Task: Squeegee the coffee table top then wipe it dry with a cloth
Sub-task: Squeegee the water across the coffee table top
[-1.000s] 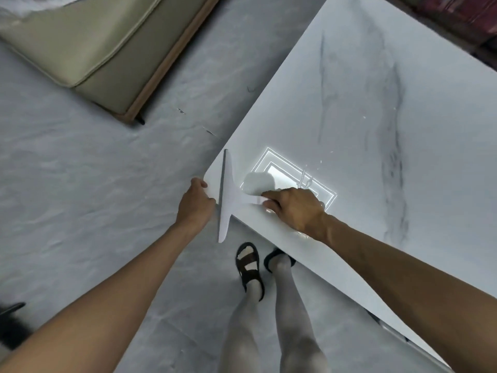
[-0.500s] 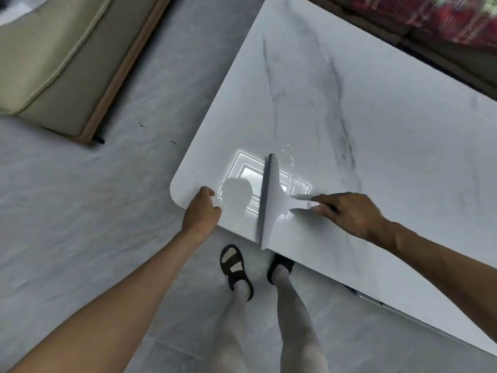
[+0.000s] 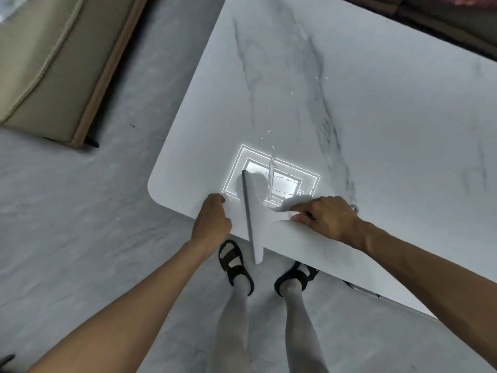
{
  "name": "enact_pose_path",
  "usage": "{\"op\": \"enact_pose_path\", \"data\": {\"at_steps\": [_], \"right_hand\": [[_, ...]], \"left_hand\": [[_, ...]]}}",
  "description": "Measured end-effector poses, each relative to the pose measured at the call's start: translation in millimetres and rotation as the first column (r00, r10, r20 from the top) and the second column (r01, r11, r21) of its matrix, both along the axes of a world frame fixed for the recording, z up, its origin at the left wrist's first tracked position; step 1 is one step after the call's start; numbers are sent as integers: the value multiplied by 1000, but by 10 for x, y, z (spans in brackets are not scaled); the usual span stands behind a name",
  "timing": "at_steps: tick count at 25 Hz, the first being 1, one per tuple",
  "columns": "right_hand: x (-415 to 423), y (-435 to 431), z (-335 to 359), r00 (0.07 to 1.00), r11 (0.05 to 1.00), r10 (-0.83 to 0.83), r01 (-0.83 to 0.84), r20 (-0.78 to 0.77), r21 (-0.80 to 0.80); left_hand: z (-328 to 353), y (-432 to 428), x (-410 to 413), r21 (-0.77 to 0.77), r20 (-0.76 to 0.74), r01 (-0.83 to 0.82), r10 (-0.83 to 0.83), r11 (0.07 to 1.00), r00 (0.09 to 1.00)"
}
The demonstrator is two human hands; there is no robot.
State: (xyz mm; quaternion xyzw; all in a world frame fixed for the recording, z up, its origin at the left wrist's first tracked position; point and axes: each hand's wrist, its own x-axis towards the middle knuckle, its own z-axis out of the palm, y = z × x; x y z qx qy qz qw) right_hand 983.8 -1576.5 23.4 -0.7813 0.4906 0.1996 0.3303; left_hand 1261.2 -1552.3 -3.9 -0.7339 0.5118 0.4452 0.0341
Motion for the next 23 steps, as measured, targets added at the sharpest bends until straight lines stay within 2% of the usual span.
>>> {"op": "enact_pose_path", "data": {"at_steps": [3,5,8,10,12,15,18,23], "right_hand": [[-811,101,106,991,997,-74,74,-107,-8],[-1284,154,163,974,992,-126,118,-186,-51],[-1690,207,297,961,985,-140,110,-239,-132],[-1645,209,350,973,988,-121,100,-195,-114],[-1379,225,340,994,997,-70,66,-82,-50],[-793,314,117,995,996,83,-83,48,9],[-641,357,-43,988,988,151,-152,42,27],[-1480,298,60,999,1000,10,-9,-48,17]], "left_hand": [[-71,57,-423,23,5,102,-102,995,995],[-111,44,-665,96,45,159,-163,983,986],[-115,-33,-846,208,72,138,-156,968,985],[-121,-83,-837,226,82,124,-145,966,986],[-129,-111,-833,231,99,130,-156,964,983],[-157,-118,-853,248,118,116,-149,962,982],[-177,-118,-883,242,158,145,-187,959,970],[-177,-156,-927,301,167,118,-174,946,970]]}}
